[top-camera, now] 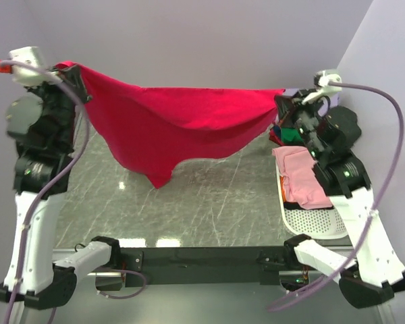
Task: Fold and stack the t-shirts
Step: Flatten the tshirt out
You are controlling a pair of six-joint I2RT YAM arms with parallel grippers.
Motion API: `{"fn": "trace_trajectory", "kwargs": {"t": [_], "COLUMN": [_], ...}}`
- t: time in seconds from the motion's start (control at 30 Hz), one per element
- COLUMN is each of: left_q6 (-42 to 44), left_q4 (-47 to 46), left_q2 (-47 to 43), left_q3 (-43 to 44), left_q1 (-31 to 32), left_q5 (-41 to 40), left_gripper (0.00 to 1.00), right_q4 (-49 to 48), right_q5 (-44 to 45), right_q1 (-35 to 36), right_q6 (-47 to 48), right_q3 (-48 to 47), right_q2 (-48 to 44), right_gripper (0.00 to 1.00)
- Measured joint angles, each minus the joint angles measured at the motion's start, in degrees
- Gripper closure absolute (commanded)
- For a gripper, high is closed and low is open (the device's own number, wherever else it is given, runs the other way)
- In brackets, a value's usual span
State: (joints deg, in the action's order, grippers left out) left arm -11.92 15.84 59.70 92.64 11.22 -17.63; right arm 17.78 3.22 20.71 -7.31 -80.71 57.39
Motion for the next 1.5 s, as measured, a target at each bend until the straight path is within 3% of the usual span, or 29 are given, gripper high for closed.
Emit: {"fn": "trace_trajectory", "kwargs": {"t": [0.33, 0.7, 0.83, 1.0, 1.2, 1.3, 1.4, 1.43, 1.47, 1.5], "left_q6": [-3.9, -6.0, -5.9, -4.5, -0.2, 1.0, 0.7, 0.2, 0.3, 0.3], "left_q4": [10.2, 11.8, 9.2, 1.6, -7.2, -10.8, -12.3, -12.2, -12.2, -11.9], "left_q2": [-8.6, -11.3, -11.2, -9.9, 2.9, 15.6, 27.6, 32.4, 34.0, 36.5], "left_q3": [14.0, 26.3, 20.9, 2.3, -17.4, -19.0, -16.7, -14.9, -14.2, -12.9], "left_q1": [0.0, 0.0, 0.0, 0.0, -0.6, -2.8, -6.1, -7.4, -8.3, -9.2], "left_q5": [13.4, 20.6, 21.6, 21.9, 20.2, 19.7, 18.7, 17.9, 17.5, 16.3], "left_gripper": [0.99, 0.99, 1.00, 0.99, 0.99, 0.72, 0.61, 0.38, 0.07, 0.01], "right_q4": [7.5, 13.5, 13.0, 7.7, -2.1, -6.8, -8.5, -8.5, -8.5, -8.6], "right_q5": [-5.8, -7.6, -6.7, -5.1, -1.7, -1.1, -0.7, -0.5, -0.3, -0.1], "right_q1": [0.4, 0.5, 0.5, 0.5, 0.5, 0.0, -1.0, -1.5, -1.7, -2.0], "right_q6": [0.3, 0.8, 0.8, -0.3, -2.6, -3.8, -5.2, -5.6, -5.6, -5.7], "right_q3": [-6.1, -20.1, -17.5, -4.6, 12.3, 13.4, 11.3, 9.6, 8.5, 7.2], "right_q2": [-12.2, -19.1, -19.1, -16.7, -1.8, 12.6, 24.8, 29.0, 31.3, 33.7], "right_gripper": [1.00, 1.00, 1.00, 1.00, 1.00, 0.97, 0.58, 0.42, 0.33, 0.22]}}
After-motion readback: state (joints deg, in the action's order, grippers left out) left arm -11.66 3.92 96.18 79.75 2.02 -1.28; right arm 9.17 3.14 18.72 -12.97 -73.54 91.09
